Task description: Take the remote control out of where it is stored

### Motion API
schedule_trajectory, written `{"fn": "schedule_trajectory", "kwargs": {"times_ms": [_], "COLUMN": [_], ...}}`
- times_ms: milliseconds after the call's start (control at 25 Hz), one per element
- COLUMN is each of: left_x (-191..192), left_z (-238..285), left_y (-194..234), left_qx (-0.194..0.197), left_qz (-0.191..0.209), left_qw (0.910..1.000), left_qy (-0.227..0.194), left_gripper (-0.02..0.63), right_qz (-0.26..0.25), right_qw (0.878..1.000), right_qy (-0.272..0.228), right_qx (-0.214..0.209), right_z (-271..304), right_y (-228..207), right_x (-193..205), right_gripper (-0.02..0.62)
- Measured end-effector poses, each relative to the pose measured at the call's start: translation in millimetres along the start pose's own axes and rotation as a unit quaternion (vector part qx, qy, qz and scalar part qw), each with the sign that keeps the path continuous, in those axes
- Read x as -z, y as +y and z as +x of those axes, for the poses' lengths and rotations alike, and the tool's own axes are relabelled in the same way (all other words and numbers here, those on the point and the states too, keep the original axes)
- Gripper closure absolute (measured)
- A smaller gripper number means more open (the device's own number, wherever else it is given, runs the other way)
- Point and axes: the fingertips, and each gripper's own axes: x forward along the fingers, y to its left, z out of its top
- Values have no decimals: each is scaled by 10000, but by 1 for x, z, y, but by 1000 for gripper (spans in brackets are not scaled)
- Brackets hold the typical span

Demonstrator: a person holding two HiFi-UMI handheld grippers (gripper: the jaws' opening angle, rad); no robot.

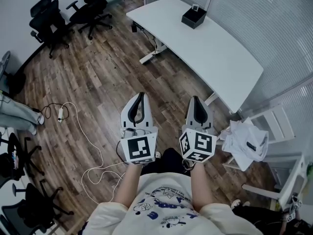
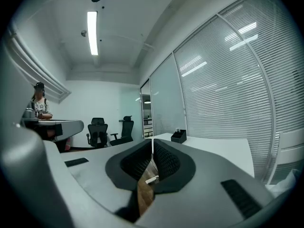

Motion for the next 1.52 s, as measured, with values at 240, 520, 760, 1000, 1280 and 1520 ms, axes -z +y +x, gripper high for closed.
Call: {"fn": "schedule_trajectory", "kwargs": {"times_ms": [240,520,760,1000,1280,1520], "left_x": [12,21,17,14,19,27], "left_z": [29,99,175,241,297,335], "left_y": [7,10,5,-3,-8,-1], "left_qx": [-47,-159,-248,-295,-302,-273], "left_qz": [-9,109,168,207,118,79], "left_qw": [9999,9996,9994,9992,9993,9993], "left_qy": [115,199,181,154,179,234], "left_gripper": [589,589,589,589,589,589], "right_qz": [-20,-27,9,-19,99,126], "right_qw": [10000,9998,9996,9993,9991,9994], "right_qy": [79,109,67,2,-17,59], "right_qx": [-29,-144,-258,-365,-404,-328], "right_z": [30,103,181,244,298,334], "right_y": [-3,-27,-53,-78,-98,-106], "right_x": [6,2,-17,-32,-39,-36], "right_gripper": [561,561,561,561,561,561]}}
